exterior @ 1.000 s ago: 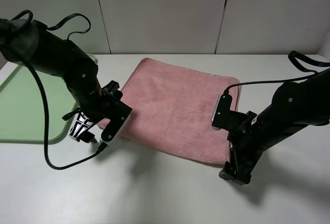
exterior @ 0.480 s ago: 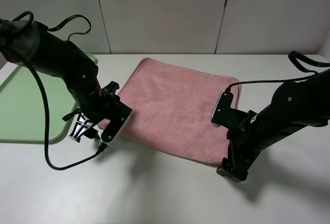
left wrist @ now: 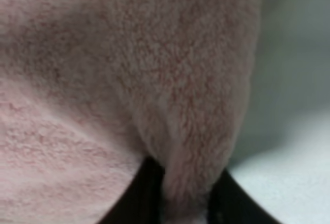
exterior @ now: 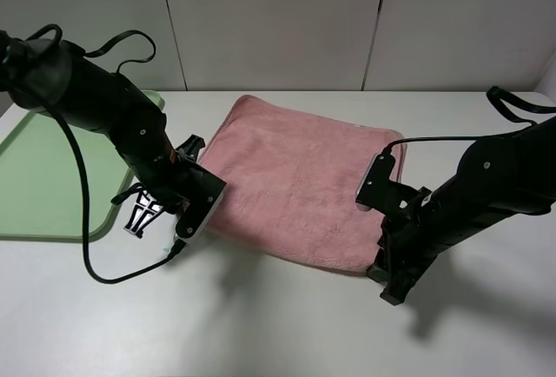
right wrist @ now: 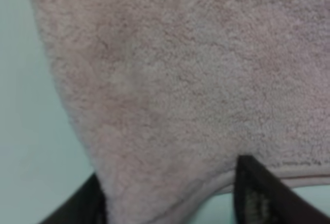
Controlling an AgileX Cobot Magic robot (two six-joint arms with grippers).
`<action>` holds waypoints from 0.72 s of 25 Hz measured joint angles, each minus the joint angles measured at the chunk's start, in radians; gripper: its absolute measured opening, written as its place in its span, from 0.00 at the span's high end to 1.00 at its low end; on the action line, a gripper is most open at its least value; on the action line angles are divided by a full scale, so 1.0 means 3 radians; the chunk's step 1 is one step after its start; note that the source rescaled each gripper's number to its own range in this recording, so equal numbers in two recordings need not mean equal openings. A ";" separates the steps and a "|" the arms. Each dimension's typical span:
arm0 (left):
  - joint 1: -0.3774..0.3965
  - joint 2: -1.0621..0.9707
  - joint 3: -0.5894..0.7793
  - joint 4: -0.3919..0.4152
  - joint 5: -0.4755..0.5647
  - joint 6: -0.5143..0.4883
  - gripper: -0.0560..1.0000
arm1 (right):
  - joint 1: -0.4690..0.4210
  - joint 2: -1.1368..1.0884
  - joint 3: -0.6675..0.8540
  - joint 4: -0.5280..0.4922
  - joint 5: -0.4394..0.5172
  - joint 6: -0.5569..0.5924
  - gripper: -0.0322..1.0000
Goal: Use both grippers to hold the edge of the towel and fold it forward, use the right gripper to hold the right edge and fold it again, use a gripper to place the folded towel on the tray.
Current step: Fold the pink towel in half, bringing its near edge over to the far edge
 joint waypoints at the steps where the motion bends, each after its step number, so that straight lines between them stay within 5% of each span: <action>1: 0.0000 0.0006 0.0000 0.0000 -0.0007 0.0000 0.87 | 0.0000 0.0000 0.0000 0.0032 0.0000 0.0000 0.49; 4: 0.0000 0.0015 0.0000 0.0000 -0.0020 -0.0007 0.93 | 0.0000 0.0000 0.0000 0.0095 0.0000 0.0000 0.60; 9: 0.0000 0.0015 0.0000 0.0000 -0.0022 -0.0011 0.94 | 0.0000 0.0000 0.0000 0.0121 0.0069 0.0000 0.97; 18: 0.0000 0.0007 0.0000 0.0000 -0.0019 -0.0011 0.94 | 0.0000 -0.0012 -0.0003 0.0122 0.0094 0.0000 0.97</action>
